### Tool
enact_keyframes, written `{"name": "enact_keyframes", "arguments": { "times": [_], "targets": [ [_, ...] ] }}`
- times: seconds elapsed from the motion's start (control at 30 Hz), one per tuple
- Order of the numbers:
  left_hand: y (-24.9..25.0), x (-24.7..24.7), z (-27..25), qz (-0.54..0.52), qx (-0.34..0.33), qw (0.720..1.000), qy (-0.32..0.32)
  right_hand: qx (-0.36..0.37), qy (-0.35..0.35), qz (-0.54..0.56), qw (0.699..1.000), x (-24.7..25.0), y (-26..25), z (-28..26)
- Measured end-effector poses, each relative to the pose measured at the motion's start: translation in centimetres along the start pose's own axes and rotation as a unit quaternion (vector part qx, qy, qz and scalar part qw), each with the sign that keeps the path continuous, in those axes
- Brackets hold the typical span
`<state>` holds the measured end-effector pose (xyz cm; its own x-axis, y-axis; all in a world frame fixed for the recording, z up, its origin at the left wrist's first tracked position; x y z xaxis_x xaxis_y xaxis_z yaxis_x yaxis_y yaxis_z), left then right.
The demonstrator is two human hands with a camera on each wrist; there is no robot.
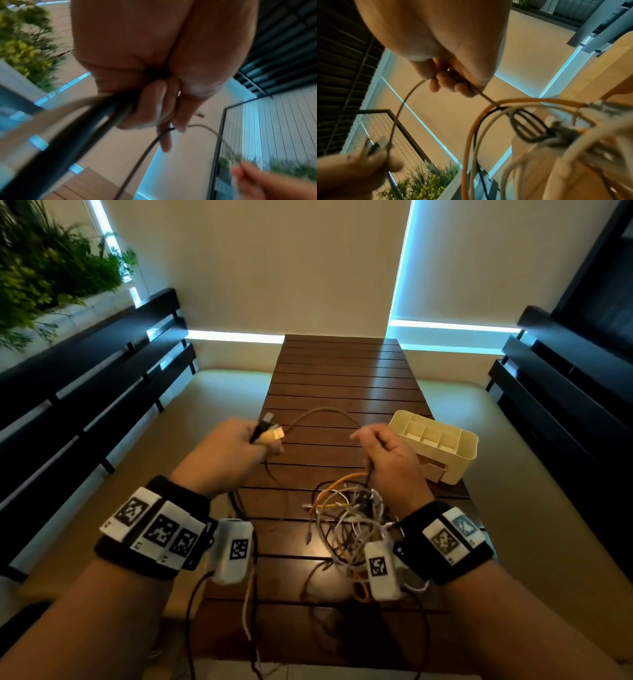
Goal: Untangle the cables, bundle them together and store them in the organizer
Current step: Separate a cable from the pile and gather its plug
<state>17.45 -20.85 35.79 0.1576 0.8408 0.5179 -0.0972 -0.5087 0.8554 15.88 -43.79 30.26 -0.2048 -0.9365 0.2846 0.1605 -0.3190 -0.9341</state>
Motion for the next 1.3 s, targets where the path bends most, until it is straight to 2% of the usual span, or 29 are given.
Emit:
{"name": "enact_keyframes", "arguments": {
  "times": [0.03,0.1,0.17,0.2,0.3,0.37,0.43,0.53,0.63,0.7,0.77,0.87,0.97,1.07,1.17,1.23,1.3],
  "targets": [
    [-0.4,-0.1,0.0,0.042,0.011,0.999,0.004,0.018,0.015,-0.003,1.000,0.3,-0.5,0.4],
    [-0.4,-0.2,-0.2,0.046,0.004,0.997,0.061,0.052,0.018,-0.055,0.997,0.4,-0.8,0.9],
    [0.6,-0.5,-0.6,0.008,-0.053,0.992,0.116,0.067,-0.009,-0.120,0.991,0.1,-0.4,0.9],
    [1.2,-0.9,-0.7,-0.005,-0.082,0.990,0.116,0.072,-0.023,-0.139,0.987,-0.2,-0.2,0.8],
    [2.6,-2.9,-0.9,0.031,-0.126,0.991,0.042,0.114,-0.048,-0.148,0.981,-1.2,-0.5,0.5],
    [2.4,-4.4,-0.5,0.083,-0.127,0.988,-0.014,0.157,-0.057,-0.148,0.975,-1.7,-1.1,0.4],
    [1.9,-5.2,-0.2,0.102,-0.114,0.987,-0.039,0.175,-0.058,-0.145,0.972,-1.6,-1.5,0.3],
    [2.0,-5.2,-0.1,0.101,-0.124,0.987,-0.019,0.134,-0.081,-0.119,0.980,-1.4,-1.1,-0.5],
    [3.1,-4.3,-0.3,0.043,-0.159,0.986,0.039,0.021,-0.181,-0.079,0.980,-2.3,1.0,-1.6],
    [4.0,-3.3,-0.3,-0.034,-0.161,0.983,0.082,-0.028,-0.238,-0.137,0.961,-2.8,3.3,-2.0],
    [4.5,-2.2,-0.5,-0.103,-0.161,0.976,0.108,-0.067,-0.261,-0.208,0.940,-2.7,5.4,-2.2],
    [4.5,-1.3,-0.8,-0.111,-0.158,0.974,0.119,-0.097,-0.237,-0.199,0.946,-2.1,6.5,-2.0],
    [3.7,-1.4,-0.6,-0.057,-0.128,0.985,0.105,-0.031,-0.168,-0.164,0.971,-1.6,4.8,-1.2],
    [2.8,-1.6,-0.3,-0.018,-0.107,0.989,0.099,0.012,-0.115,-0.075,0.990,-1.3,2.0,-0.2],
    [2.4,-1.7,-0.4,-0.044,-0.096,0.991,0.085,0.034,-0.101,-0.040,0.994,-1.4,0.6,0.0],
    [2.5,-1.8,-0.5,-0.062,-0.099,0.992,0.056,0.049,-0.107,-0.040,0.992,-1.9,0.0,-0.3],
    [2.8,-1.8,-0.6,-0.060,-0.118,0.991,0.022,0.064,-0.121,0.011,0.991,-2.7,-1.0,-0.6]
  ]
}}
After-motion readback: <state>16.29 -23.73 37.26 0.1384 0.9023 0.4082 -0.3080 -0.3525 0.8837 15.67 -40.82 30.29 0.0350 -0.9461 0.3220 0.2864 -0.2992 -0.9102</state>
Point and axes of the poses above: each hand's wrist, its own z-axis towards the middle knuckle, its own x-axis out of the back of the hand, y = z × x, the point moved 2 cm from there along z, towards the middle knuckle, and after that the axes turned 7 degrees about -z, right-handed, at the moved point
